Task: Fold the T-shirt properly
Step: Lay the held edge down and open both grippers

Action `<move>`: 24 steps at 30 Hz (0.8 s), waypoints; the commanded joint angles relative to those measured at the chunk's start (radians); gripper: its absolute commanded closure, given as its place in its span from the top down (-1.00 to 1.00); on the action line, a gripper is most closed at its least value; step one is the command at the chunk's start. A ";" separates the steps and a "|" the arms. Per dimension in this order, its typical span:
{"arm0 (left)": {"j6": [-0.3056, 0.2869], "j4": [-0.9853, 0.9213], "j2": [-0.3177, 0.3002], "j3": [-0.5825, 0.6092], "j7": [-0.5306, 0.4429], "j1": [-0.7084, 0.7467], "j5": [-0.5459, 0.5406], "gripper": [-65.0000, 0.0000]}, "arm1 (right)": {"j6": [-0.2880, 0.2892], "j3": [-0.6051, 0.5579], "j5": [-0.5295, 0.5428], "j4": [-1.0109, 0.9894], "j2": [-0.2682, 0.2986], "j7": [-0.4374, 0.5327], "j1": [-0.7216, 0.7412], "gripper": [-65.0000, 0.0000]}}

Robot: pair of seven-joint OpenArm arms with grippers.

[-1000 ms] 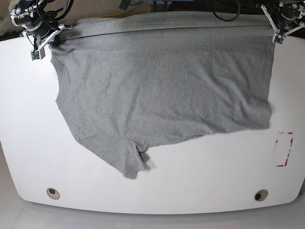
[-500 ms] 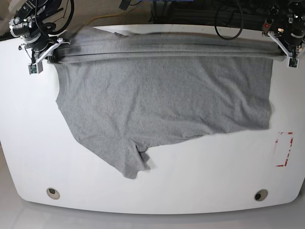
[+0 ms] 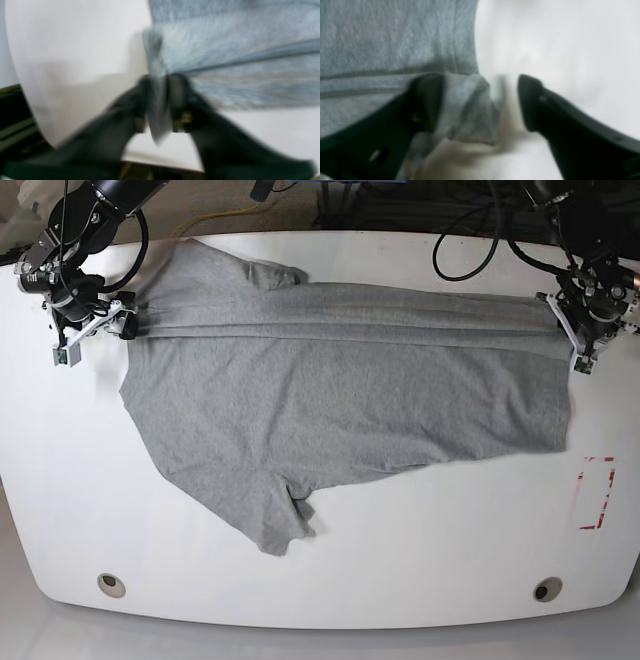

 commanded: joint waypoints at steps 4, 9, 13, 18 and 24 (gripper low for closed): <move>0.009 0.006 -0.035 0.005 -0.015 -0.019 0.008 -0.03 | -0.002 0.014 0.090 0.148 0.024 -0.072 -0.081 0.67; 0.009 0.029 -0.035 0.004 -0.015 -0.019 0.006 -0.02 | -0.002 0.015 0.233 0.197 0.015 -0.116 -0.203 0.62; 0.009 0.038 -0.035 0.004 -0.015 -0.014 0.005 -0.02 | -0.002 0.015 0.342 0.198 -0.008 -0.115 -0.301 0.59; 0.009 0.040 -0.035 0.002 -0.015 -0.013 0.005 -0.02 | -0.002 0.014 0.359 0.197 -0.047 -0.115 -0.356 0.59; 0.009 0.040 -0.035 0.002 -0.015 -0.011 0.005 -0.02 | -0.002 -0.038 0.359 0.195 -0.083 -0.116 -0.373 0.59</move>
